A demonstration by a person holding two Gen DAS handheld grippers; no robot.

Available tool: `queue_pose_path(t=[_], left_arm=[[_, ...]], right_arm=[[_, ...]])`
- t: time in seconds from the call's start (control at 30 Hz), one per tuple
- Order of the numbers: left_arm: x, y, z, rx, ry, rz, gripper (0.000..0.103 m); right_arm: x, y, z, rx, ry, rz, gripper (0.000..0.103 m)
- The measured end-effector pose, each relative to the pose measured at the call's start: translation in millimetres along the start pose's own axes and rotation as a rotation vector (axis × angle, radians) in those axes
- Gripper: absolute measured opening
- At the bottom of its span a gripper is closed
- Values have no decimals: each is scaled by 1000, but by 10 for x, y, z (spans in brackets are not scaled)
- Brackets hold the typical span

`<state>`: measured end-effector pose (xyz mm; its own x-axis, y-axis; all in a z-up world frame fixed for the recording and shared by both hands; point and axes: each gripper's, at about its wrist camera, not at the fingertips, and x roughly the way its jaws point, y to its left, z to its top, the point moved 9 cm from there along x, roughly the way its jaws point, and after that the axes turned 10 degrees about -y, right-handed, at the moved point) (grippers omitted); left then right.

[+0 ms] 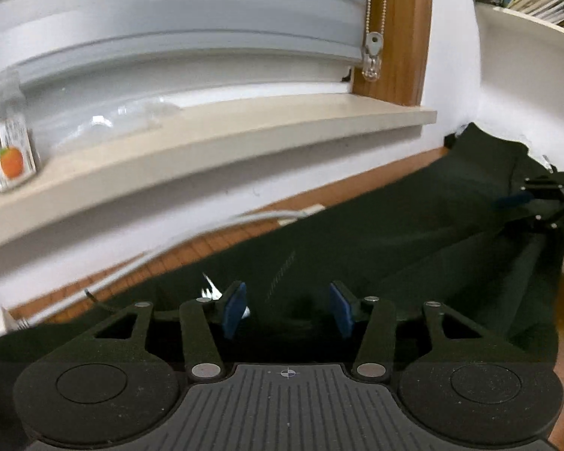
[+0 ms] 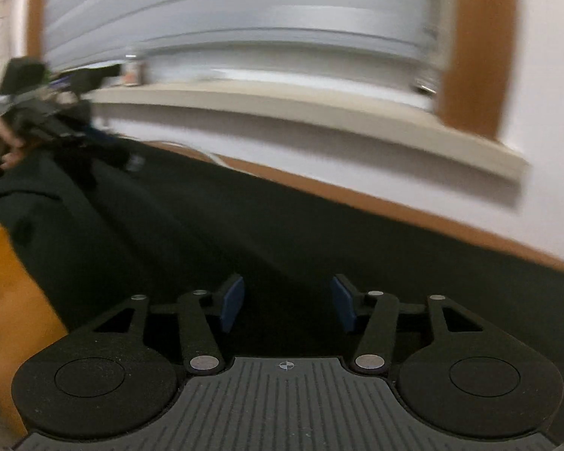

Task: Fold clothes

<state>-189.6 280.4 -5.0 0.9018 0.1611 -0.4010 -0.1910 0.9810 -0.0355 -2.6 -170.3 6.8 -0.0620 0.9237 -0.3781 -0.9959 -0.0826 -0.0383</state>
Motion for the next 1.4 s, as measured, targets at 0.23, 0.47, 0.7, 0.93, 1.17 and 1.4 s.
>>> queue_pose_path(t=[0.23,0.47,0.7,0.93,1.17,1.4], left_arm=[[-115,-53,-135,18,-45,13,54],[-126,-53,-108,20,-33,4,59],[-221,-195,-38,62,-20,-26,74],[-153,-344,-132,124,56,-3,78],[-12,-530,2,292,106,76,72],[162,-867,52,447,135,36,68]], right_arm=[[-131,-99,-127,24,-27,-26,59],[-224,-152,-131,48,-48,-50,66],[-411,-231,-180,37,-60,-111,66],[-488,-204,-263,50,-56,-125,66],[-583,-146,-266,20,-71,-136,66],[-806,-209,-316,2,-77,-166,67]])
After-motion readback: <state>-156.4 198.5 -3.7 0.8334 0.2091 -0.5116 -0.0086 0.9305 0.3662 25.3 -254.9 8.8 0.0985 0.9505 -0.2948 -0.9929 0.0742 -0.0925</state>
